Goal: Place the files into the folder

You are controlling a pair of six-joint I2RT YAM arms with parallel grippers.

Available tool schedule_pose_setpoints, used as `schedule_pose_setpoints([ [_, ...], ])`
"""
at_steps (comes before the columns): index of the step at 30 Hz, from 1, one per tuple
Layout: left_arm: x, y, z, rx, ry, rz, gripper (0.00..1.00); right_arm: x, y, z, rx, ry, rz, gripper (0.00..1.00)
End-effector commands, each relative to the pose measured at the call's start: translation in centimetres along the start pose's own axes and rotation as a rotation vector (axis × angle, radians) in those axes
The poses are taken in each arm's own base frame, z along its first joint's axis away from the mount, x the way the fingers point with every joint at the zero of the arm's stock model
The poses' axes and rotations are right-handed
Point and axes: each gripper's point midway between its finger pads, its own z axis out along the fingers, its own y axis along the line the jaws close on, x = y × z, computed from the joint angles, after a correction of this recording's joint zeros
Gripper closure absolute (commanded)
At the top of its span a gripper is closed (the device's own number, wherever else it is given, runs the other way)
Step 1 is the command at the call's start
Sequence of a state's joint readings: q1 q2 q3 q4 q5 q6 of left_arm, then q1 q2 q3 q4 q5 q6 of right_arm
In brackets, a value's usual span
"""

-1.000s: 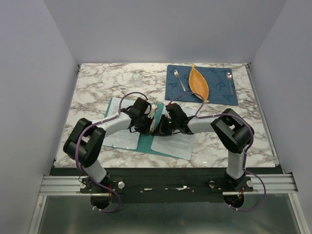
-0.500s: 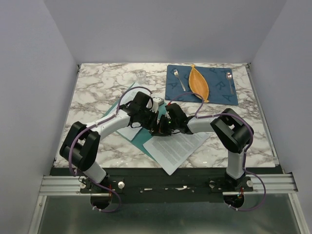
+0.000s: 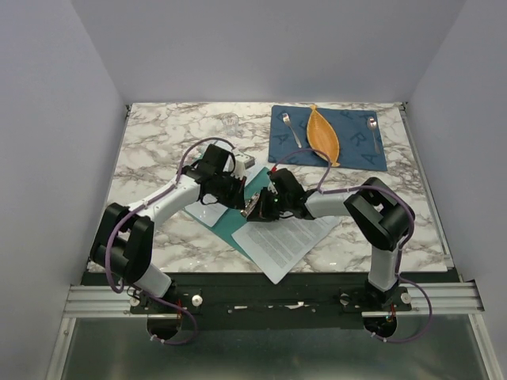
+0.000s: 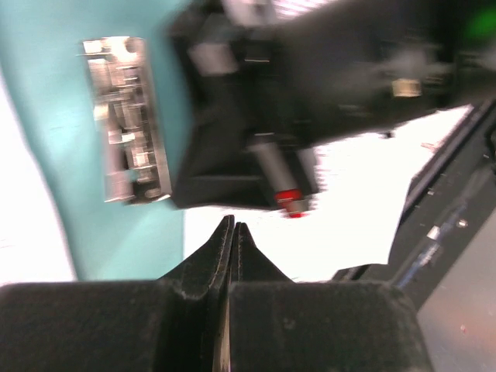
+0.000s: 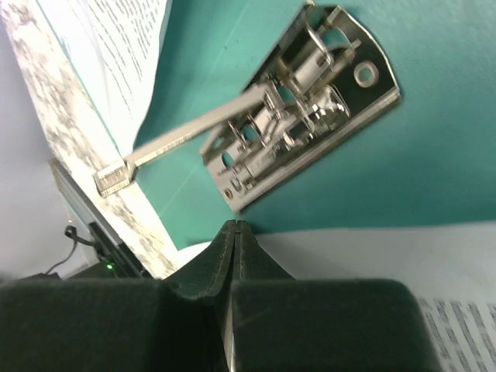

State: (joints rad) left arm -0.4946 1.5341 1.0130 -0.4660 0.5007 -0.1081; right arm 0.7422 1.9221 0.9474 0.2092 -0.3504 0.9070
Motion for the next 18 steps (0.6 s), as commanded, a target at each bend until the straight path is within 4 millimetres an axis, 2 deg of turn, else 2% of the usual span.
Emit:
schedule_pose_setpoints([
  [1,-0.9,3.7,-2.1,-0.088,-0.024,-0.001,0.97,2.1,-5.7,-1.7,0.207,0.044,-0.051,0.88],
  [5,-1.5,8.6,-3.7,-0.224,-0.051,0.010,0.97,0.1,-2.2,-2.8,0.119,-0.002,-0.123,0.76],
  [6,-1.5,10.8,-4.4,-0.306,-0.061,0.010,0.97,-0.5,-1.0,-2.9,0.088,-0.011,-0.144,0.76],
  [9,-1.3,15.2,-5.0,-0.467,-0.060,0.049,0.97,-1.7,1.9,-3.3,0.006,-0.021,-0.184,0.75],
  [11,-0.8,17.3,-4.5,-0.513,-0.042,0.053,0.97,-2.5,3.3,-3.6,-0.023,-0.039,-0.197,0.75],
  [13,0.3,19.5,-4.4,-0.560,-0.006,0.025,0.97,-4.1,4.5,-4.1,-0.036,-0.082,-0.205,0.74],
  [14,0.7,20.0,-4.4,-0.566,0.007,0.020,0.97,-4.7,4.7,-4.4,-0.027,-0.094,-0.201,0.74],
  [16,1.6,21.1,-4.5,-0.584,0.033,0.000,0.97,-7.2,4.7,-5.1,-0.003,-0.152,-0.188,0.73],
  [17,2.1,21.4,-4.5,-0.591,0.046,-0.006,0.97,-7.8,4.1,-5.3,0.027,-0.154,-0.174,0.71],
  [18,2.5,21.7,-4.5,-0.595,0.056,-0.009,0.97,-9.1,3.1,-5.5,0.068,-0.187,-0.156,0.70],
])
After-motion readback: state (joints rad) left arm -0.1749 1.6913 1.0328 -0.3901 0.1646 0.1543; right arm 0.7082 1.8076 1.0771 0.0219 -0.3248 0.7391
